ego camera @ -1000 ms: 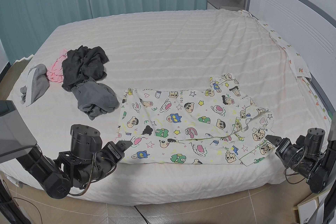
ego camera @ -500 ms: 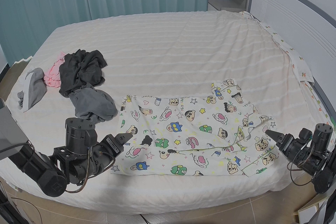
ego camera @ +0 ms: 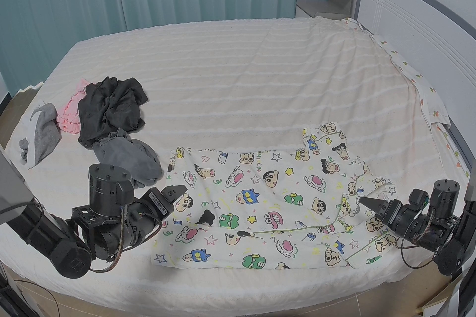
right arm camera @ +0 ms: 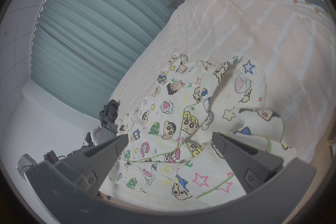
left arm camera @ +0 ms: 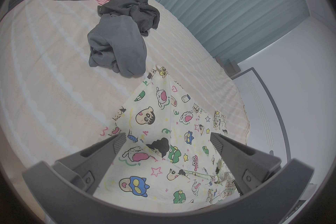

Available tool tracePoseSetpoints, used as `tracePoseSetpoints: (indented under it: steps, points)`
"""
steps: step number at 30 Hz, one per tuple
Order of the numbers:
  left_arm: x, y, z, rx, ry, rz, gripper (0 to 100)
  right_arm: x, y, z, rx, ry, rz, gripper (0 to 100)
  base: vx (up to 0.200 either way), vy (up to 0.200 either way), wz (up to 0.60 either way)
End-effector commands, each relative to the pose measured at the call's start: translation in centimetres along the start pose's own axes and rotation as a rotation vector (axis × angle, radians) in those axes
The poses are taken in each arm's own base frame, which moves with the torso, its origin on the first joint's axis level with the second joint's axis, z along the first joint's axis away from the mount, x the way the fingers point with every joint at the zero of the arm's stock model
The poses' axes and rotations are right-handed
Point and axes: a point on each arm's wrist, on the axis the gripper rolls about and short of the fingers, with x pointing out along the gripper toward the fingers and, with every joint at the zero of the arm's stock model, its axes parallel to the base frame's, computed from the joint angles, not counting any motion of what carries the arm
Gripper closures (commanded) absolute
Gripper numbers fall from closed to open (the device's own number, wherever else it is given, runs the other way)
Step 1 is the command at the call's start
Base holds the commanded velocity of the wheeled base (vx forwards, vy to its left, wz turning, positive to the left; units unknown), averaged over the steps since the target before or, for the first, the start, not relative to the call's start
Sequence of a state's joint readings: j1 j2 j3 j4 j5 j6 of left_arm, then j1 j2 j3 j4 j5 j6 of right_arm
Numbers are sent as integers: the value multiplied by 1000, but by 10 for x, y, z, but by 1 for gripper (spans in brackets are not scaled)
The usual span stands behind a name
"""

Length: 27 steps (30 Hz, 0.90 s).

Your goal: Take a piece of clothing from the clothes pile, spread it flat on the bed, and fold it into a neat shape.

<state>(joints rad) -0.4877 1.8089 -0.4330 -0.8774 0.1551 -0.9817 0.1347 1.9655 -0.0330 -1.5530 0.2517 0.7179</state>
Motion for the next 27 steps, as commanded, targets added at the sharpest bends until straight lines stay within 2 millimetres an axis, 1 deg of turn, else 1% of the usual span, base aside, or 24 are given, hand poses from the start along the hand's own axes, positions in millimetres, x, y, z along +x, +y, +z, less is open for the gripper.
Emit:
tracePoseSetpoints:
  steps: [1, 5, 8, 12, 15, 19, 21, 22, 23, 27]
  points:
    - [-2, -1, 1, -1, -15, -1, 0, 0, -4, -5, 6, 25, -18, 0, 0, 0, 0]
    - [-2, -1, 1, -1, -26, 8, 0, -6, 0, -3, -1, 6, 1, 0, 0, 0, 0]
    - [-2, 1, -1, 0, -20, 17, 0, -16, 16, 0, -30, -13, 76, 0, 0, 0, 0]
    - [-3, 3, -2, 2, -14, 21, 0, -16, 20, -8, -33, 47, 73, 0, 0, 0, 0]
    - [-4, 3, -5, 4, -6, 24, 0, -11, 13, -23, -14, 152, 7, 0, 0, 0, 0]
    - [-5, 4, -8, 12, 5, 26, 0, 0, 1, -27, 7, 184, -51, 0, 0, 0, 0]
    - [-5, 3, -9, 13, 10, 23, 0, 9, -8, -24, 22, 176, -82, 0, 0, 0, 0]
    - [-5, 3, -9, 13, 10, 23, 0, 9, -8, -24, 22, 176, -82, 0, 0, 0, 0]
    - [-5, 3, -9, 13, 10, 23, 0, 18, -15, -19, 35, 157, -96, 0, 0, 0, 0]
    - [-5, 3, -9, 15, 9, 24, 0, 31, -27, -4, 58, 93, -118, 0, 0, 0, 0]
